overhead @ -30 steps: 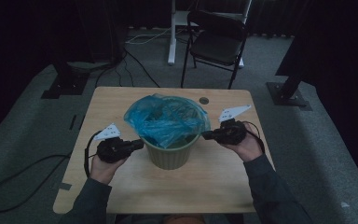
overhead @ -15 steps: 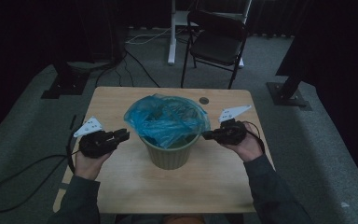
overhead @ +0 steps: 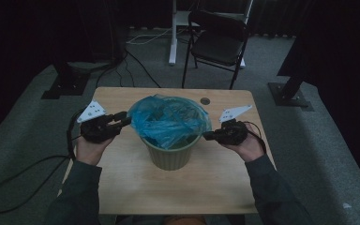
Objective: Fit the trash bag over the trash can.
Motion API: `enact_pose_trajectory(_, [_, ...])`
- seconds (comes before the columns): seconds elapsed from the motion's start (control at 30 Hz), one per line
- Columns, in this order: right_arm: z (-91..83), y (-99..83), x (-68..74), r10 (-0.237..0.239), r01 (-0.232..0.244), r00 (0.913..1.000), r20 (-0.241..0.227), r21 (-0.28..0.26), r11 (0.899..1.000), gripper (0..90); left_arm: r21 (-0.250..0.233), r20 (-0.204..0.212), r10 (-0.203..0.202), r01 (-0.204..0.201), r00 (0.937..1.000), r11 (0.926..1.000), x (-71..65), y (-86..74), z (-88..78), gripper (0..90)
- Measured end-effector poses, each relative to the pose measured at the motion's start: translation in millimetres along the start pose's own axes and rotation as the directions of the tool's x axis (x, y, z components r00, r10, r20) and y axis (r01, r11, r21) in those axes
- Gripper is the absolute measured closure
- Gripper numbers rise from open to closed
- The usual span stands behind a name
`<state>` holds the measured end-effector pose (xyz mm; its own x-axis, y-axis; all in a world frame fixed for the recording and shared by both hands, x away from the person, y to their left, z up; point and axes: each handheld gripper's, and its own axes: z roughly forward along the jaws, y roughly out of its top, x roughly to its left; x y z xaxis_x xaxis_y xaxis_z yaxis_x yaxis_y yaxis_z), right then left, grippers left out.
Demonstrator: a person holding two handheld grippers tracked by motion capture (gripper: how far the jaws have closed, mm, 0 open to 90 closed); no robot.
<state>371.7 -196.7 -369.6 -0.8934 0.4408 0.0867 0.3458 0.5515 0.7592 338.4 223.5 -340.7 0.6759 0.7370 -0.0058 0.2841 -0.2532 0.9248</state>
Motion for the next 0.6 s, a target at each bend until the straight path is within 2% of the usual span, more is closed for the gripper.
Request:
enact_pose_trajectory(0.03, [0.0, 0.1, 0.0, 0.0, 0.0, 1.0, 0.0, 0.0, 1.0, 90.0, -0.002, 0.012, 0.005, -0.005, 0.9999, 1.0, 1.2, 1.9, 0.8, 64.7])
enact_pose_trajectory(0.1, [-0.1, 0.2, -0.2, 0.0, 0.0, 1.0, 0.0, 0.0, 1.0, 90.0, -0.001, 0.005, 0.015, -0.015, 0.9999, 0.9999, 2.5, 5.3, 2.5, 61.5])
enact_pose_trajectory(0.13, [-0.2, 0.3, -0.3, 0.0, 0.0, 1.0, 0.0, 0.0, 1.0, 90.0, -0.002, 0.017, 0.023, -0.023, 0.9996, 0.9997, 4.1, 7.5, 3.8, 60.0])
enact_pose_trajectory(0.37, [0.4, 0.5, -0.4, 0.001, -0.001, 1.0, -0.002, 0.002, 1.0, 90.0, -0.028, 0.03, 0.053, -0.053, 0.9981, 0.9982, 10.9, 18.3, 6.3, 50.1])
enact_pose_trajectory(0.5, [1.0, 0.2, -0.5, 0.0, 0.0, 1.0, -0.003, 0.001, 1.0, 90.0, -0.013, 0.01, 0.086, -0.086, 0.9962, 0.9962, 11.4, 27.4, 13.8, 46.8])
enact_pose_trajectory(0.6, [1.1, 0.1, -0.2, 0.0, 0.0, 1.0, -0.002, 0.001, 1.0, 90.0, -0.003, -0.011, 0.088, -0.088, 0.996, 0.9961, 12.2, 31.6, 19.3, 49.6])
